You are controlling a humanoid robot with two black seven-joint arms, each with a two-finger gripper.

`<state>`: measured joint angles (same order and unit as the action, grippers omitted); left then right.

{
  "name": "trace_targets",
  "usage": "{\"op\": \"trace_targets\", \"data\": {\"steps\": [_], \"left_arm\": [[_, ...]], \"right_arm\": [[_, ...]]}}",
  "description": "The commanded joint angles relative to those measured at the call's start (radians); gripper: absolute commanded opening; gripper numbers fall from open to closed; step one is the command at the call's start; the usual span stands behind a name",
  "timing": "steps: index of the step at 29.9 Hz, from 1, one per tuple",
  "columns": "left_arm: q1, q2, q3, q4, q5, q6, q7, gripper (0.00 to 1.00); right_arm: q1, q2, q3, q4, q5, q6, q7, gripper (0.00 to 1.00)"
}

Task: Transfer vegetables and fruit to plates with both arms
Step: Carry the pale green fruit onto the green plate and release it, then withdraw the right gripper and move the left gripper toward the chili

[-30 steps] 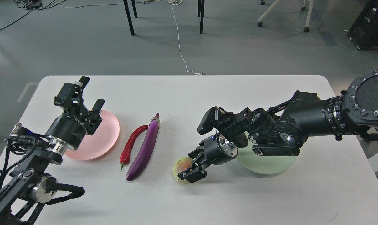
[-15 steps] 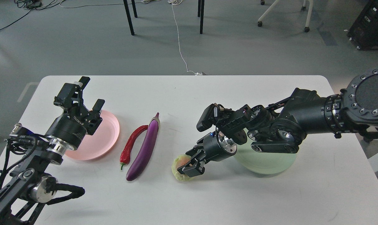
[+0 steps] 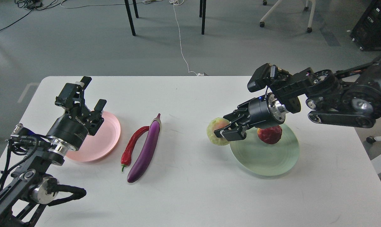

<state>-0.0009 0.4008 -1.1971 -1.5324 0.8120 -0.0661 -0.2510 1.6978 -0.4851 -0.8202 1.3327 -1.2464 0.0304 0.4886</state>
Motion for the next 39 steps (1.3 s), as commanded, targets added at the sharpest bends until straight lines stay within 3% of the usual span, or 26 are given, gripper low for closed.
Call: {"op": "trace_targets", "data": {"steps": [1, 8, 15, 23, 28, 34, 39], "left_arm": [[-0.004, -0.002, 0.005, 0.000, 0.001, 0.000, 0.001, 0.98], [-0.005, -0.002, 0.010, 0.000, 0.001, 0.000, 0.001, 0.98], [-0.007, 0.000, 0.007, 0.000, 0.001, 0.000, 0.003, 0.98], [-0.010, 0.000, -0.004, 0.000, 0.002, 0.000, 0.001, 0.98], [-0.039, 0.041, -0.002, 0.001, 0.012, 0.002, -0.005, 0.98], [-0.080, 0.144, 0.031, 0.000, 0.128, -0.004, -0.123, 0.98], [-0.163, 0.225, 0.184, -0.002, 0.474, -0.061, -0.166, 0.98]], "right_arm": [[-0.023, -0.096, -0.031, 0.017, -0.070, 0.000, 0.000, 0.45], [-0.113, -0.147, -0.039, 0.019, -0.082, 0.000, 0.000, 0.54], [-0.130, -0.161, -0.034, 0.014, -0.082, 0.000, 0.000, 0.94], [-0.135, -0.236, 0.117, 0.020, -0.048, -0.004, 0.000, 0.97], [-0.295, -0.250, 0.372, 0.022, 0.316, -0.014, 0.000, 0.97], [-0.659, -0.224, 0.803, 0.008, 0.839, -0.001, 0.000, 0.97], [-0.930, -0.142, 1.093, -0.079, 1.086, 0.037, 0.000, 0.98]]}}
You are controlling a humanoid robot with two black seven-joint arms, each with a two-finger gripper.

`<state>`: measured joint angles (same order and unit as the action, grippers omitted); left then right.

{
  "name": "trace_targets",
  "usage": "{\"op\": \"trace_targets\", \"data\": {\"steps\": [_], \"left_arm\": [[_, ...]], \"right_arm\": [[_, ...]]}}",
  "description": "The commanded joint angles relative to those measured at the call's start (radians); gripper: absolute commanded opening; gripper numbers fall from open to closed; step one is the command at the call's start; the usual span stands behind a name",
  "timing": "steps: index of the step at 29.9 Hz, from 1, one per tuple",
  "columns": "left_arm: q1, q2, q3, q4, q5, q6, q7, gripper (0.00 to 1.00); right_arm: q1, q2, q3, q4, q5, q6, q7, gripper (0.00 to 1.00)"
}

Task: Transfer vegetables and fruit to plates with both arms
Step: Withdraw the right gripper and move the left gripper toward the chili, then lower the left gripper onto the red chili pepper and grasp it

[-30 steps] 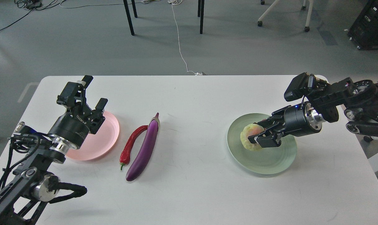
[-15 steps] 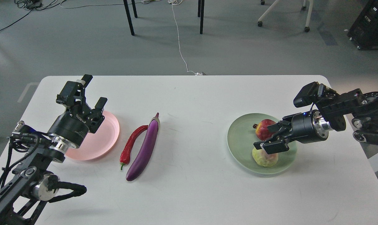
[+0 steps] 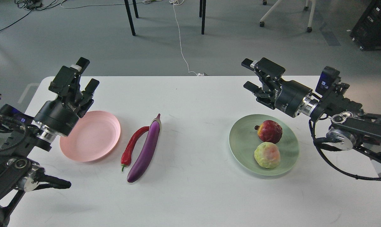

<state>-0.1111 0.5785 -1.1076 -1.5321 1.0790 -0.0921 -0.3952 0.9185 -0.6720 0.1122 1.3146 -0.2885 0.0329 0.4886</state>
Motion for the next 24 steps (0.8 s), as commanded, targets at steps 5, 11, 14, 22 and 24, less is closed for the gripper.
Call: {"op": "trace_targets", "data": {"steps": [5, 11, 14, 22, 24], "left_arm": [[-0.226, 0.142, 0.299, 0.018, 0.637, -0.049, -0.048, 0.98], [-0.528, 0.158, 0.586, 0.182, 0.883, -0.110, -0.036, 0.95], [-0.620, 0.156, 0.724, 0.243, 0.889, -0.116, -0.028, 0.94], [-0.679, 0.133, 0.844, 0.325, 0.923, -0.146, -0.007, 0.78], [-0.673, 0.123, 0.844, 0.343, 0.952, -0.149, -0.008, 0.77]], "right_arm": [[-0.341, 0.068, 0.348, -0.147, 0.184, 0.206, 0.000, 0.98], [-0.412, 0.048, 0.396, -0.146, 0.184, 0.242, 0.000, 0.98], [-0.412, 0.045, 0.396, -0.144, 0.184, 0.242, 0.000, 0.98], [-0.412, 0.045, 0.396, -0.144, 0.183, 0.240, 0.000, 0.98], [-0.412, 0.045, 0.396, -0.144, 0.183, 0.240, 0.000, 0.98]]}}
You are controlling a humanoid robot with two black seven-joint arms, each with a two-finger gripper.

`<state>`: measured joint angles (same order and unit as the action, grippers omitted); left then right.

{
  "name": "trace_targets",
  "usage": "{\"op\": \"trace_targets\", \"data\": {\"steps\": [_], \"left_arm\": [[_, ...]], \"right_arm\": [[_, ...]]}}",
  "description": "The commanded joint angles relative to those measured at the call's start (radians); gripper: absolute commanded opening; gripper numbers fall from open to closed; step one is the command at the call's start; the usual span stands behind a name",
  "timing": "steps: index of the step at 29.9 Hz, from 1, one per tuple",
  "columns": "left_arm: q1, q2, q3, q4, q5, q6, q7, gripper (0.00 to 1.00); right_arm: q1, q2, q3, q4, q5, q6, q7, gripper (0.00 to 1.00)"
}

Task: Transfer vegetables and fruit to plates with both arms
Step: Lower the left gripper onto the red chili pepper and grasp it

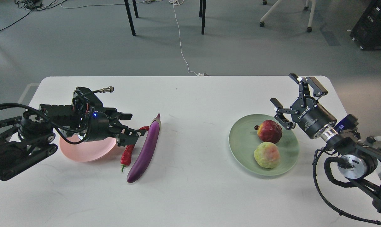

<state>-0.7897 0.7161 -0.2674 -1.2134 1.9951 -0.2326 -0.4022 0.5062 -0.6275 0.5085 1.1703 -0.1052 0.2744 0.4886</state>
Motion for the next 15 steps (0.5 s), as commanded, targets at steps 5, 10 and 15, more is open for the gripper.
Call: {"op": "trace_targets", "data": {"steps": [5, 10, 15], "left_arm": [[0.009, -0.053, 0.005, 0.064, 0.070, -0.008, 0.000, 0.74], [0.010, -0.078, 0.005, 0.109, 0.108, -0.008, 0.002, 0.70], [0.009, -0.083, 0.043, 0.123, 0.131, -0.007, 0.002, 0.66]], "right_arm": [[0.000, 0.000, -0.001, 0.000, -0.001, 0.000, 0.000, 0.98], [0.000, -0.008, 0.001, 0.002, 0.001, 0.000, 0.000, 0.98], [-0.005, -0.009, 0.001, 0.002, 0.001, 0.000, 0.000, 0.98]]}}
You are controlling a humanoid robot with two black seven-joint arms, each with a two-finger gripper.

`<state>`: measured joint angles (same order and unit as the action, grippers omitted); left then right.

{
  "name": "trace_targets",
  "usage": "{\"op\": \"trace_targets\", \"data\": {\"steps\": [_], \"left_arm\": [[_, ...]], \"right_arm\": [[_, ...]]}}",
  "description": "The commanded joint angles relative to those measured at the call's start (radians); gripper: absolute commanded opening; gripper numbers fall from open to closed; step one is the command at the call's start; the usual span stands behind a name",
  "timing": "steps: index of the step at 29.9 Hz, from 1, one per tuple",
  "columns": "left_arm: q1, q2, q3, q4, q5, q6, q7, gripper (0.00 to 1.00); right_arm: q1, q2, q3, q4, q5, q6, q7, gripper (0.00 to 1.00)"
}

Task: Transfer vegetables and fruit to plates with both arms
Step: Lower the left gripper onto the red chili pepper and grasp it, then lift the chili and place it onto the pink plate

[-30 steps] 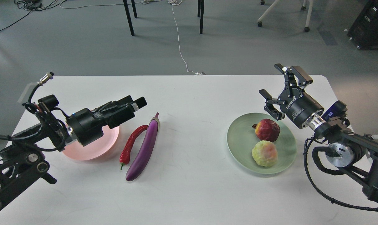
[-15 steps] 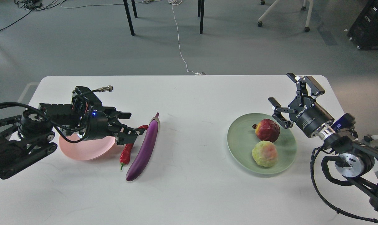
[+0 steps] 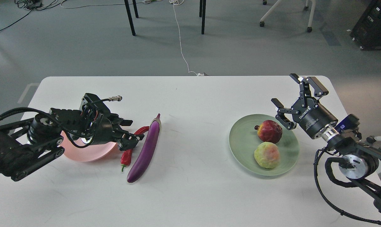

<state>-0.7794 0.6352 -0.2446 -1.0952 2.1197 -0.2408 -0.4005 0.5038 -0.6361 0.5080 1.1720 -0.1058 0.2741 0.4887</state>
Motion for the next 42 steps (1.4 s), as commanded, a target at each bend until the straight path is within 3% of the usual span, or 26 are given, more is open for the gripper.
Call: {"op": "trace_targets", "data": {"steps": [1, 8, 14, 23, 32, 42], "left_arm": [[-0.001, -0.002, 0.021, 0.006, 0.006, 0.000, 0.000, 0.66], [-0.001, -0.009, 0.025, 0.021, 0.009, 0.000, 0.000, 0.56], [0.000, -0.011, 0.025, 0.023, 0.011, 0.000, -0.001, 0.22], [0.000, -0.009, 0.025, 0.023, 0.031, 0.002, -0.001, 0.11], [-0.032, -0.002, 0.018, -0.003, 0.025, 0.001, -0.001, 0.10], [-0.098, 0.170, 0.021, -0.043, -0.060, -0.002, -0.012, 0.11]], "right_arm": [[-0.002, 0.000, 0.001, 0.000, 0.001, 0.000, 0.000, 0.98], [-0.002, -0.002, 0.001, 0.002, 0.000, -0.001, 0.000, 0.98], [-0.004, -0.002, 0.001, 0.000, 0.000, -0.001, 0.000, 0.98], [-0.004, -0.002, 0.009, 0.001, 0.000, -0.003, 0.000, 0.98], [-0.004, -0.002, 0.009, 0.000, 0.001, -0.004, 0.000, 0.98], [-0.004, 0.003, 0.009, -0.002, 0.000, -0.004, 0.000, 0.98]]}}
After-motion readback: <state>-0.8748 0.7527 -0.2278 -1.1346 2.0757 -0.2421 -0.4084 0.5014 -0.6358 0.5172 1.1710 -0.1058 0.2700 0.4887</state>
